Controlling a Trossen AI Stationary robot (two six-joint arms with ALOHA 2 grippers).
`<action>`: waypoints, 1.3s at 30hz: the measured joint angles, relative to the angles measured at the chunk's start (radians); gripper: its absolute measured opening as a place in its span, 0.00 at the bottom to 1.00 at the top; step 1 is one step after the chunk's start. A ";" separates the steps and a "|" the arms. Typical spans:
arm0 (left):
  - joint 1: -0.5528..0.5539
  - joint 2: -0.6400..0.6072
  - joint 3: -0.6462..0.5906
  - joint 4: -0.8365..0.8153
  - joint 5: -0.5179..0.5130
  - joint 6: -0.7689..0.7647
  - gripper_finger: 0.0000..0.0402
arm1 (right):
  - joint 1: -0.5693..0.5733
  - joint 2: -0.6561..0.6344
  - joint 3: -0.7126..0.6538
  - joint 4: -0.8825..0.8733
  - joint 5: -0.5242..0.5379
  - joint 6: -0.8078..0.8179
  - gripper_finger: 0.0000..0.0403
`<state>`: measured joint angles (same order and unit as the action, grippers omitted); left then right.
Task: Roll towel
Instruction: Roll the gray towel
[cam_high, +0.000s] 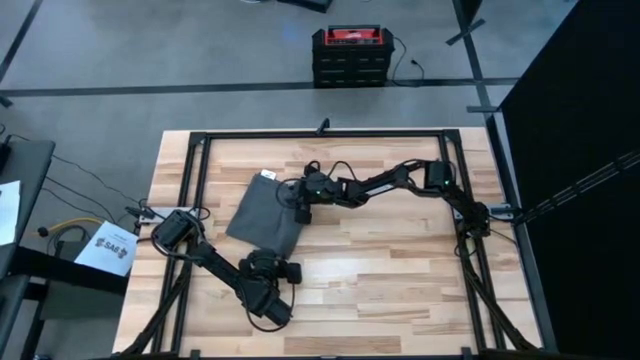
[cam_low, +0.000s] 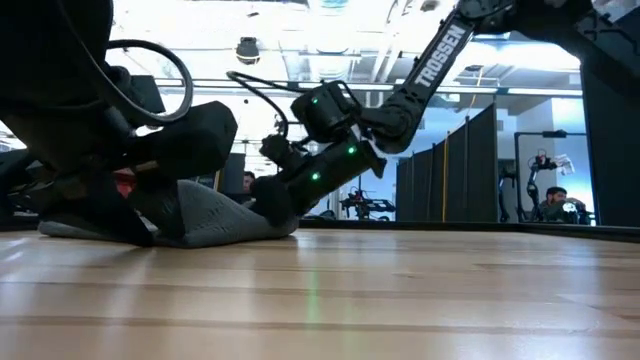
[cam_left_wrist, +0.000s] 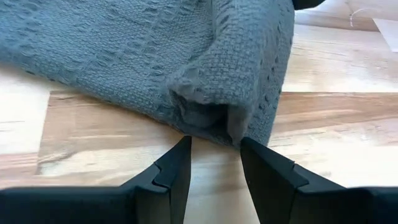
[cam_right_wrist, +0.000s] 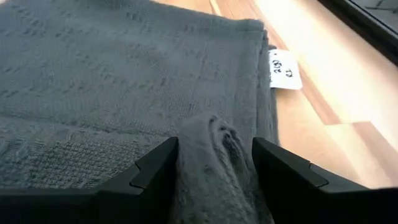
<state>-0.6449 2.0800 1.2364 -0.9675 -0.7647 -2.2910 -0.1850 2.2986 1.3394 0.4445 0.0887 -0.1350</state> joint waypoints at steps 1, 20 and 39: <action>0.000 0.000 0.004 -0.001 0.000 0.000 0.32 | 0.000 0.002 0.000 -0.001 0.000 -0.001 0.48; -0.024 -0.012 0.178 -0.230 -0.357 -0.027 0.31 | -0.001 0.007 -0.001 0.012 0.052 0.004 0.48; 0.053 -0.016 -0.078 -0.065 -0.048 -0.018 0.30 | -0.012 -0.003 -0.002 0.004 0.075 -0.012 0.48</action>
<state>-0.5918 2.0635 1.1582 -1.0329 -0.8122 -2.3094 -0.1970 2.2951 1.3373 0.4480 0.1638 -0.1474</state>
